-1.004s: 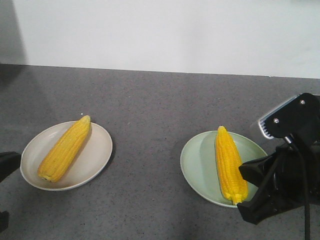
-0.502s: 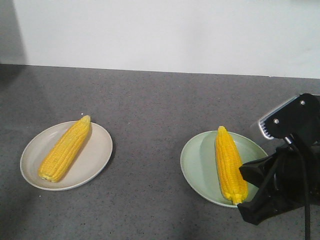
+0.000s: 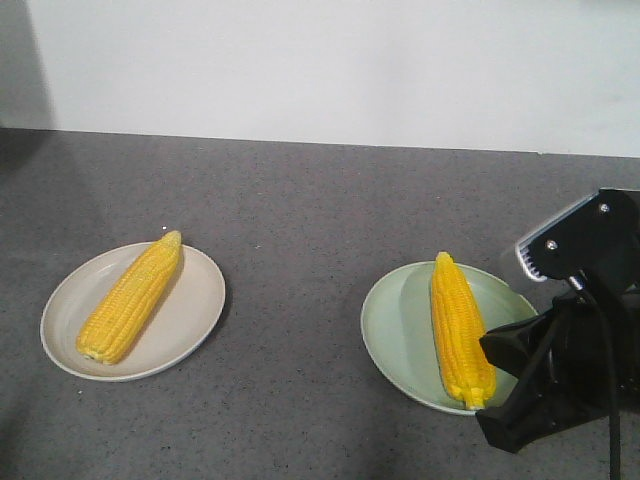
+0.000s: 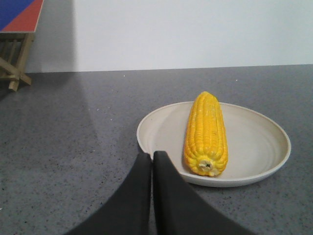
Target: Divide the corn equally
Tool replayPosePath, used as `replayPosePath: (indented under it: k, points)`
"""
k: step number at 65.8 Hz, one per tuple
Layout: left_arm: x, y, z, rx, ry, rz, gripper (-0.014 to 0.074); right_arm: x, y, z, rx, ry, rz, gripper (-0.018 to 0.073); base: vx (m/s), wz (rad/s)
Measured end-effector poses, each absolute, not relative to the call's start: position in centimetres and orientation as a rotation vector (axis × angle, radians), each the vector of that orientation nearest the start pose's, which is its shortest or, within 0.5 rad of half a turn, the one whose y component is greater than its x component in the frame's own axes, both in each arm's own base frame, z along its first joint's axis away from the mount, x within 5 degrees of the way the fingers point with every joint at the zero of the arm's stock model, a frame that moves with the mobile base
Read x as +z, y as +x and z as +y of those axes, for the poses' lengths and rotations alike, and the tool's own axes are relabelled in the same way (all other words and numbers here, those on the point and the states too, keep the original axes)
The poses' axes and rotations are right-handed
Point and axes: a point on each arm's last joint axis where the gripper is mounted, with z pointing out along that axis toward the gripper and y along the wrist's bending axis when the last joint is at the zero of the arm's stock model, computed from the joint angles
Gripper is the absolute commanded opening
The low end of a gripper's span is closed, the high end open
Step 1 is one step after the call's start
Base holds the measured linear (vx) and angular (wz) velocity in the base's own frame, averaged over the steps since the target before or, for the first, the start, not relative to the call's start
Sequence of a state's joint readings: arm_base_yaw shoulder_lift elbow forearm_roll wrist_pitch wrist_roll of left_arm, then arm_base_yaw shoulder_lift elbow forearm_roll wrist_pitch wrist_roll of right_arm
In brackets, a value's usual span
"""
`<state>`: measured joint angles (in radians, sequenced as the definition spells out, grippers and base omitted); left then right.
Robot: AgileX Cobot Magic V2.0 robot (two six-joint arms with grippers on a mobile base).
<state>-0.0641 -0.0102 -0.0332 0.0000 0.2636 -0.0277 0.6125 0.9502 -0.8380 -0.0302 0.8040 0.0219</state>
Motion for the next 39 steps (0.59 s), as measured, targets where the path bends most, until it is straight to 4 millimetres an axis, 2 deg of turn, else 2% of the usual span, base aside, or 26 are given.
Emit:
replayPosePath:
  k: [7, 39]
  points:
    - [19.0, 5.6, -0.4, -0.071, 0.029, 1.693, -0.0008, 32.4, 14.8, 10.2, 0.258, -0.718, 2.309, -0.0008, 0.00, 0.00]
    - [20.0, 5.7, -0.4, -0.129, -0.028, 1.564, -0.0008, 32.3, 14.8, 10.2, 0.257, -0.719, 2.312, -0.0008, 0.00, 0.00]
